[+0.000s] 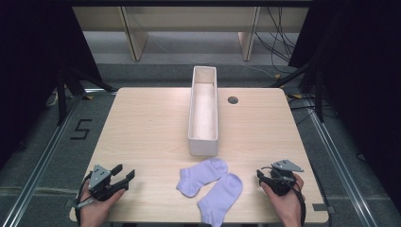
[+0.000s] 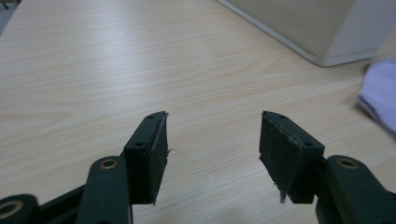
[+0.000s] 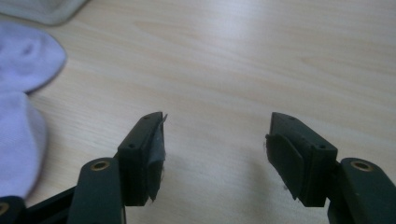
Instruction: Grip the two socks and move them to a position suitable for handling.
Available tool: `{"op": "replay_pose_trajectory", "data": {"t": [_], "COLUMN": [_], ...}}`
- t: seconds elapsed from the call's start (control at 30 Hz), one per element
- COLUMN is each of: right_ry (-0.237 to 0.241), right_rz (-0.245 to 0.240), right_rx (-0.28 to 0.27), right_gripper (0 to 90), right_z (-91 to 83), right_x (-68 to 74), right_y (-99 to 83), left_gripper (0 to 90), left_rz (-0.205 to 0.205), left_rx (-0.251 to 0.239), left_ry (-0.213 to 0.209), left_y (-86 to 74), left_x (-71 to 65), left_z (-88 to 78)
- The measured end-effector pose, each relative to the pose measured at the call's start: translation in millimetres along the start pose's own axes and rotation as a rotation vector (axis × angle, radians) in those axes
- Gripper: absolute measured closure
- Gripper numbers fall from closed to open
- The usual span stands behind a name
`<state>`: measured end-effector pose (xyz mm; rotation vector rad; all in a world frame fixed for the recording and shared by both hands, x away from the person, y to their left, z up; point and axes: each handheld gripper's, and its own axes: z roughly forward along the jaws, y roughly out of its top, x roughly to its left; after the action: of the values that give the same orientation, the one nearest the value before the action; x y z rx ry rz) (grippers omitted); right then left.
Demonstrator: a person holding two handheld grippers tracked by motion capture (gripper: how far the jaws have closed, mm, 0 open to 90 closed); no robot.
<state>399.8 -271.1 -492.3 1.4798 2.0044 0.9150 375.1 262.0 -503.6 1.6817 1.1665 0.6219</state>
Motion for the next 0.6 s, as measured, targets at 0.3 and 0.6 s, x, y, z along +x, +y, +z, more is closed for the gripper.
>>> {"op": "replay_pose_trajectory", "data": {"t": [0.3, 0.6], "right_ry": [0.104, 0.203], "right_rz": [0.0, -0.076], "right_rx": [0.013, 0.099], "right_gripper": [47.0, 60.7], "right_z": [-13.6, -1.7], "right_x": [35.3, 74.8], "right_y": [27.5, 47.9], "left_gripper": [45.6, 49.0], "left_rz": [0.092, 0.2], "left_rx": [0.075, 0.181], "left_ry": [-0.234, -0.387], "left_y": [27.8, 38.8], "left_x": [-48.4, -93.9], "left_z": [20.1, 45.4]}}
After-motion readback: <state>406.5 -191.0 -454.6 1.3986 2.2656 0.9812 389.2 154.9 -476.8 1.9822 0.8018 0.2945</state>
